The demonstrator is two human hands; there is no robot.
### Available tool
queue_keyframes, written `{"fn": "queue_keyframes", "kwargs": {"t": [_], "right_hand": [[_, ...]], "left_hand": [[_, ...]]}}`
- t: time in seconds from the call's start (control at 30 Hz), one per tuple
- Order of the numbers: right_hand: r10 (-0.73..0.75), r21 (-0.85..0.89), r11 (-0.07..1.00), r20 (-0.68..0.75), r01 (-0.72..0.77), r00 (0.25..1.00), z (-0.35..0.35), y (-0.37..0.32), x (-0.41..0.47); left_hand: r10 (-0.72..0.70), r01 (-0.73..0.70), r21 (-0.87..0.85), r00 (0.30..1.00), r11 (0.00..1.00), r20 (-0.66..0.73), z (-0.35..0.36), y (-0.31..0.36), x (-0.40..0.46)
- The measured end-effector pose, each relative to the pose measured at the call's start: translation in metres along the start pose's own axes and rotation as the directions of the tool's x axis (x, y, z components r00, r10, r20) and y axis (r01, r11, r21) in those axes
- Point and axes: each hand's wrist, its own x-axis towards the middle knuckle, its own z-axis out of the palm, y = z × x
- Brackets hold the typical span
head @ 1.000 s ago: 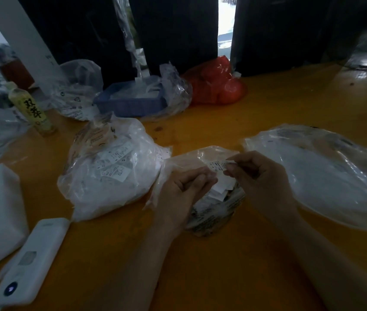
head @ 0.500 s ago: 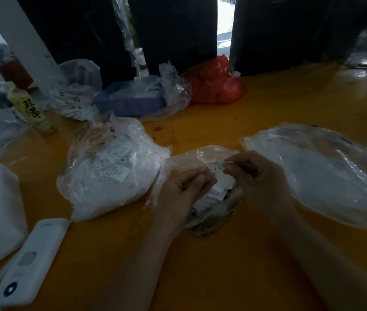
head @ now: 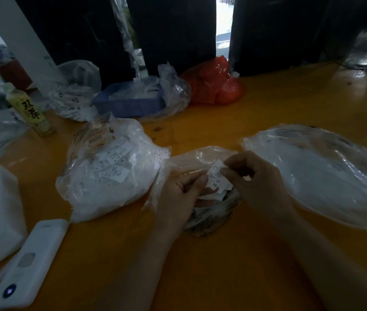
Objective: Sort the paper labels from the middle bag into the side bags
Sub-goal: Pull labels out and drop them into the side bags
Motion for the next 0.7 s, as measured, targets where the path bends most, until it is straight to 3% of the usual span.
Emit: {"fn": "queue_keyframes", "kwargs": {"t": [0.33,0.43,0.57,0.7], "right_hand": [[-0.043,-0.016,0.999,0.18,0.046,0.983,0.006,-0.008,-0.003],[-0.02,-0.037,0.999,0.128,0.025,0.992,0.005,-0.006,-0.004],[0.005,0.036,0.999,0.047,-0.007,0.999,-0.003,-0.009,-0.001],[0.057,0.006,0.998,-0.038,-0.057,0.998,-0.012,-0.011,0.0]], "left_hand": [[0.004,-0.001,0.081,0.999,0.997,-0.037,-0.002,0.0,-0.001],[0.047,-0.046,0.091,0.999,0.995,-0.014,0.0,0.004,-0.002],[0.115,-0.1,0.239,0.992,0.966,-0.05,-0.002,0.002,0.0],[0.327,-0.25,0.392,0.935,0.885,-0.141,-0.01,0.019,-0.004]]}}
